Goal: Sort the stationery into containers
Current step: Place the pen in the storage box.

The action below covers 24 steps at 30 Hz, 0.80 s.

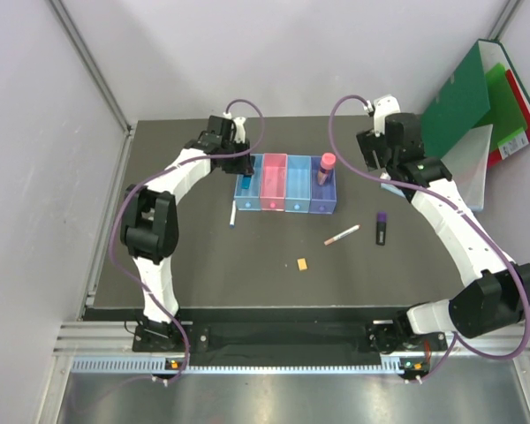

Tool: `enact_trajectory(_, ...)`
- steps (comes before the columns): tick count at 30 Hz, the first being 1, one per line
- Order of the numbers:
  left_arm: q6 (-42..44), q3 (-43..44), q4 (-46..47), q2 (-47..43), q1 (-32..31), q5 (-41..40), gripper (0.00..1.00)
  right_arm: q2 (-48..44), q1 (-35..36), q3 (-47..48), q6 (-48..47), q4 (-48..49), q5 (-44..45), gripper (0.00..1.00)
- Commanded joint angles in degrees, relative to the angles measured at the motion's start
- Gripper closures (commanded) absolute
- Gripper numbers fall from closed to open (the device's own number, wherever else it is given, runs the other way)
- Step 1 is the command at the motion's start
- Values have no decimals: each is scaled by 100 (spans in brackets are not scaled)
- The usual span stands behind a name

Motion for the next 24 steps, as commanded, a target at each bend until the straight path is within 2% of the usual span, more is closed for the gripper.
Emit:
enact_trajectory(1,-97,261,523,160,-50,4,100,-131,-85,18,72,124,52,17)
enact_trajectory(3,-106,296,558,230,-59,-31,99,-158,-85,-26,72,88,26,17)
enact_trajectory(6,-106,296,567,274,-59,22,81,-193,-85,-132,54,18,-80,17)
enact_trajectory(11,-70,279,585,283,-67,39,63,-228,-85,-211,63,9,-177,17)
enact_trajectory(15,-62,270,594,301,-76,48,60,-281,-85,-290,63,-17,-203,17)
enact_trajectory(17,-44,270,585,301,-85,74,53,-351,-85,-413,124,-70,-177,17)
enact_trajectory(24,-9,296,576,248,-120,101,39,-474,-356,-1274,739,-421,-185,17)
